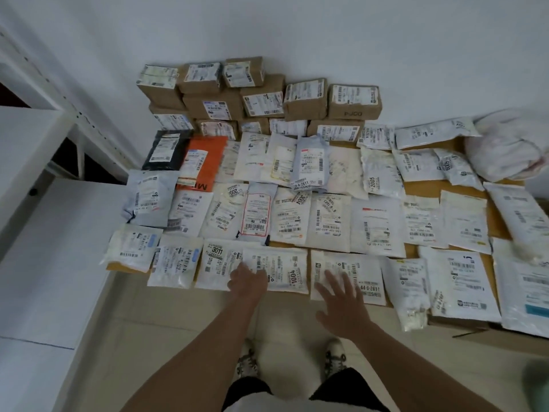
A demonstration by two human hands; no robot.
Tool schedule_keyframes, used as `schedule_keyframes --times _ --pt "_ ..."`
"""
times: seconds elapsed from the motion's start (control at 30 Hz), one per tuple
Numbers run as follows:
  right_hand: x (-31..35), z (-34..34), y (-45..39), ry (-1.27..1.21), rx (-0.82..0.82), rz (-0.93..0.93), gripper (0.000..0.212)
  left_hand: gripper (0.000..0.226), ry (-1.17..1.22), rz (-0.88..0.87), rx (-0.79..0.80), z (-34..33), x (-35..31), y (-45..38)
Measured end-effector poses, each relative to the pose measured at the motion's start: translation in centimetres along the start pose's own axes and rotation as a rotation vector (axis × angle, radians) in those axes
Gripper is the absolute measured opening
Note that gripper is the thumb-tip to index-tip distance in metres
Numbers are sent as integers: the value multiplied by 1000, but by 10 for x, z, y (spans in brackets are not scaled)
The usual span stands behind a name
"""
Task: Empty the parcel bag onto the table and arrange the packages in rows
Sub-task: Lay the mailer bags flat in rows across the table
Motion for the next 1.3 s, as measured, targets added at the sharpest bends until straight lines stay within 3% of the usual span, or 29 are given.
schedule_keyframes --times 0.23,0.43,0.57,0.83,1.0,1.13,1.3 --pt "50 12 -4 -99 -18 -71 86 59 -47 -118 101 1 11 -10" --pt "90 22 -28 -194 -85 -86 77 59 -76 -221 127 6 13 -9" --pt "115 26 -47 -200 -117 -49 76 64 -40 -215 50 28 17 -14" --pt "229 23 -89 -162 -79 234 69 54 -64 -179 -151 117 75 -65" --pt "256 -1 -104 -71 6 128 89 56 -125 -218 -169 146 94 -120" --pt "278 -9 -108 -104 -40 -57 77 55 -131 -260 -117 167 104 -170" --pt "333 9 -127 -207 -110 -4 76 58 -163 -320 -125 192 109 -216"
Point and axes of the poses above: each hand's wrist, its own y-axis away from the middle knuckle, its own z-axis out of the back of the hand, x = y × z, the point moved 1 cm from there along -y, towards the middle knuckle, and after that the axes turned 13 degrees about -x, right-handed, at the moved point
